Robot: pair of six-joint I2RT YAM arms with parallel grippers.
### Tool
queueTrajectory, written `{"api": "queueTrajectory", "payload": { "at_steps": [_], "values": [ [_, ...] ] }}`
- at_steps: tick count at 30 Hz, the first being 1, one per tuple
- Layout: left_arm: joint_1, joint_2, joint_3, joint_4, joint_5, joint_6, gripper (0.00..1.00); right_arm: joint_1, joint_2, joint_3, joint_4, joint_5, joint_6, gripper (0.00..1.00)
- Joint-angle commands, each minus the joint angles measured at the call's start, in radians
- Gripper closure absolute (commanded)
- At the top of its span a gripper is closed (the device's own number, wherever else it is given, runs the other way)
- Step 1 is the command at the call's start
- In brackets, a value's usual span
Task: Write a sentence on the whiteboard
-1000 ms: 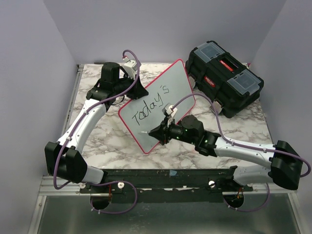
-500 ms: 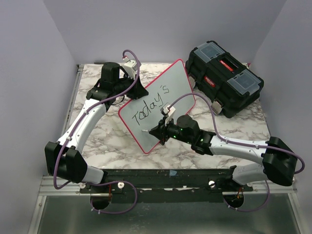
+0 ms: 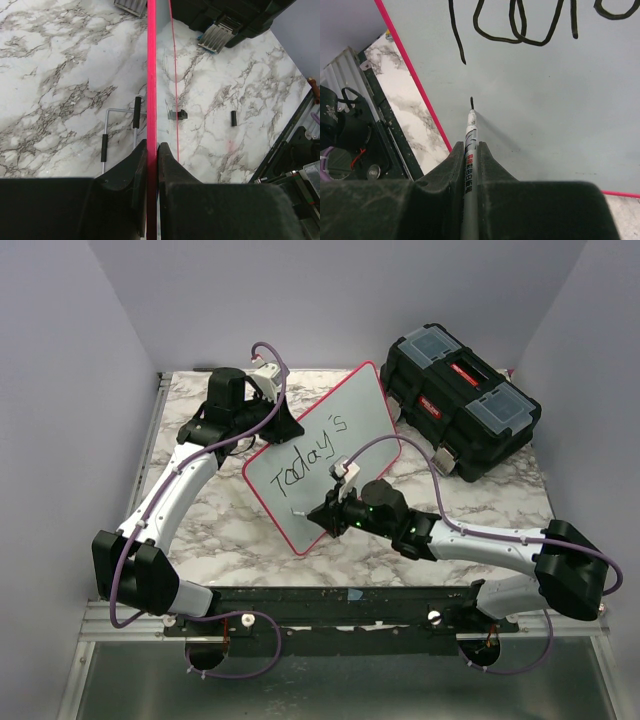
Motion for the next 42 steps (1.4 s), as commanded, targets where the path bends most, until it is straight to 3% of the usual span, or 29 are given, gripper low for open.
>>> {"api": "queueTrajectory", "payload": {
  "at_steps": [1, 23, 42],
  "values": [
    [-0.016, 0.028, -0.013, -0.028, -0.034, 0.07, 1.0, 0.004, 0.004, -0.024, 0.003, 0.065, 0.01, 0.99],
    [-0.016, 0.019, -0.015, -0.027, -0.036, 0.071, 1.0, 0.003, 0.017, 0.13, -0.094, 0.233, -0.041, 0.99],
    [-0.016, 0.026, -0.012, -0.033, -0.043, 0.073, 1.0, 0.003, 0.052, 0.081, -0.134, 0.162, -0.044, 0.99]
  ]
}}
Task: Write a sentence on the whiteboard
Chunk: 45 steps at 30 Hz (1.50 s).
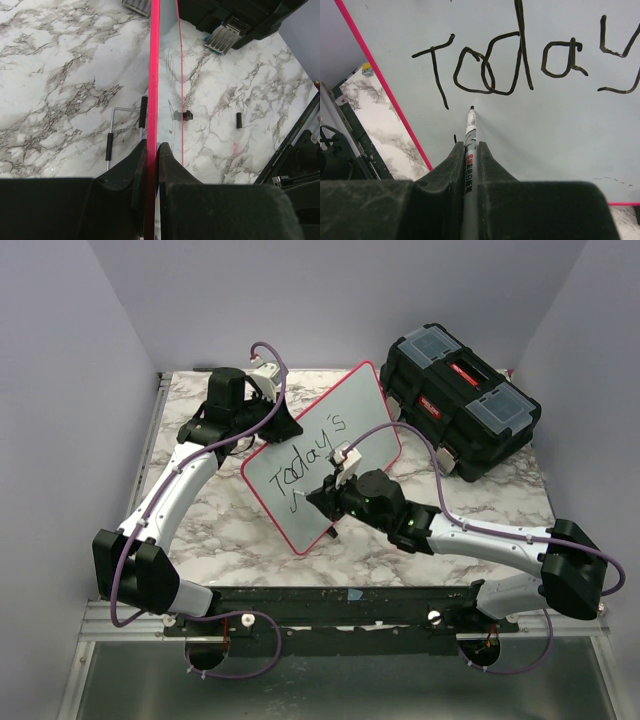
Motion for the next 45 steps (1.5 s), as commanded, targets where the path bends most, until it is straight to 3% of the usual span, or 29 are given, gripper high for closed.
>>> {"api": "queueTrajectory", "payload": {
  "at_steps": [1, 26, 45],
  "values": [
    [-0.018, 0.022, -0.013, -0.032, -0.025, 0.073, 1.0, -0.004, 0.045, -0.031, -0.062, -0.012, -0.013, 0.99],
    [-0.018, 0.021, -0.009, -0.035, -0.031, 0.076, 1.0, -0.005, 0.025, -0.166, -0.07, -0.054, 0.057, 0.99],
    [-0.018, 0.01, -0.013, -0.031, -0.031, 0.076, 1.0, 0.035, 0.096, -0.064, -0.071, -0.091, 0.069, 0.99]
  ]
}}
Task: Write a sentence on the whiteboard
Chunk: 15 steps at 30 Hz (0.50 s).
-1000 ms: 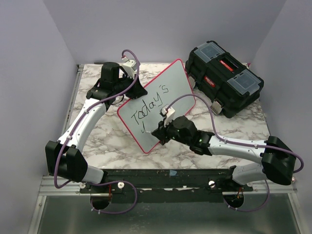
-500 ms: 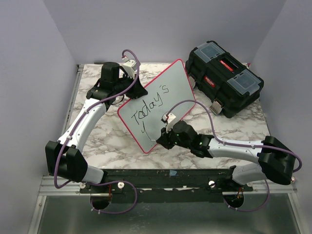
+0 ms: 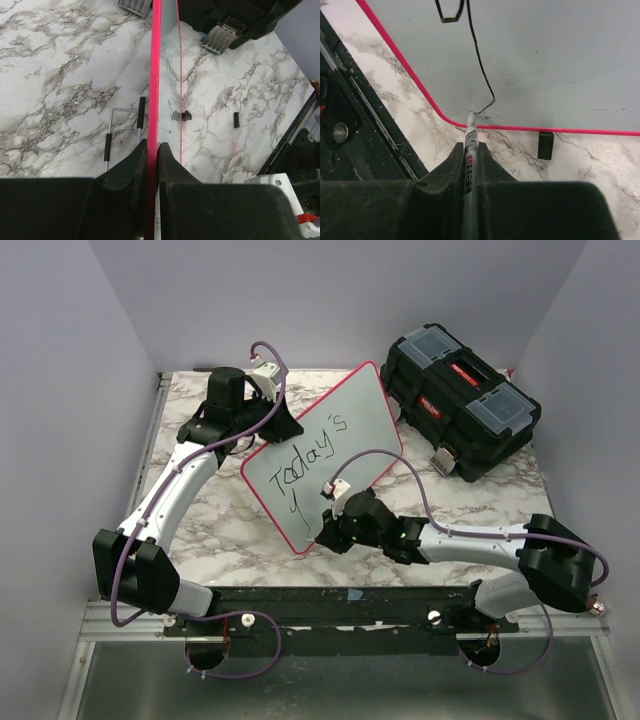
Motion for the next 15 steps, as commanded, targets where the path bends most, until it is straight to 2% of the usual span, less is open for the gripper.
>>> {"api": "queueTrajectory", "payload": {
  "at_steps": [1, 10, 15],
  "values": [
    [-0.023, 0.006, -0.015, -0.035, -0.033, 0.075, 1.0, 0.003, 0.04, 0.079, 0.032, 0.037, -0.008, 0.99],
    [-0.022, 0.006, -0.014, -0.035, -0.035, 0.075, 1.0, 0.006, 0.055, 0.184, 0.011, 0.055, -0.022, 0.99],
    [-0.023, 0.004, -0.015, -0.034, -0.04, 0.077, 1.0, 0.009, 0.022, 0.218, -0.034, 0.008, 0.003, 0.99]
  ]
}}
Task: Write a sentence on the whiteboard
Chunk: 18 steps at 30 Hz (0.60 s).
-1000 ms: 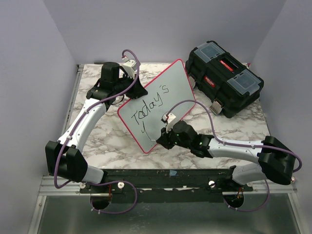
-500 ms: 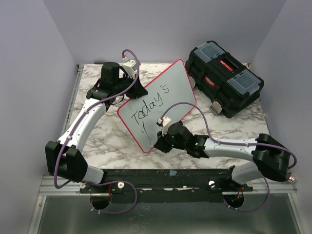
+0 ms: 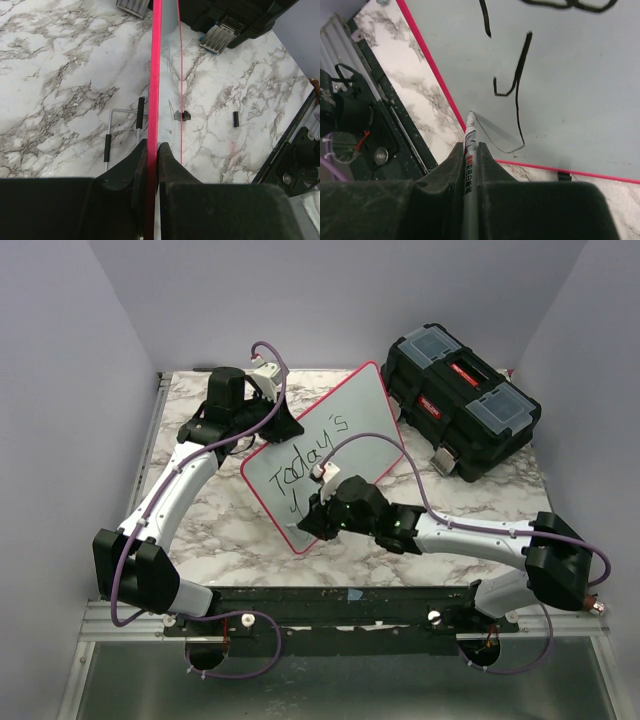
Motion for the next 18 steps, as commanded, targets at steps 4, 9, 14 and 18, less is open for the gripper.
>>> {"api": "queueTrajectory", "payload": {
  "at_steps": [4, 9, 14, 18],
  "values": [
    [-0.022, 0.006, -0.011, -0.04, -0.055, 0.069, 1.0, -0.006, -0.084, 0.024, 0.004, 0.03, 0.038, 0.99],
    [-0.022, 0.004, -0.012, -0.04, -0.056, 0.07, 1.0, -0.006, -0.154, -0.025, 0.013, 0.123, 0.052, 0.99],
    [-0.022, 0.0, -0.017, -0.038, -0.056, 0.069, 1.0, -0.005, -0.162, -0.081, 0.032, 0.297, 0.082, 0.99],
    [-0.022, 0.003, -0.012, -0.037, -0.051, 0.066, 1.0, -0.006, -0.147, -0.095, 0.051, 0.339, 0.085, 0.99]
  ]
}}
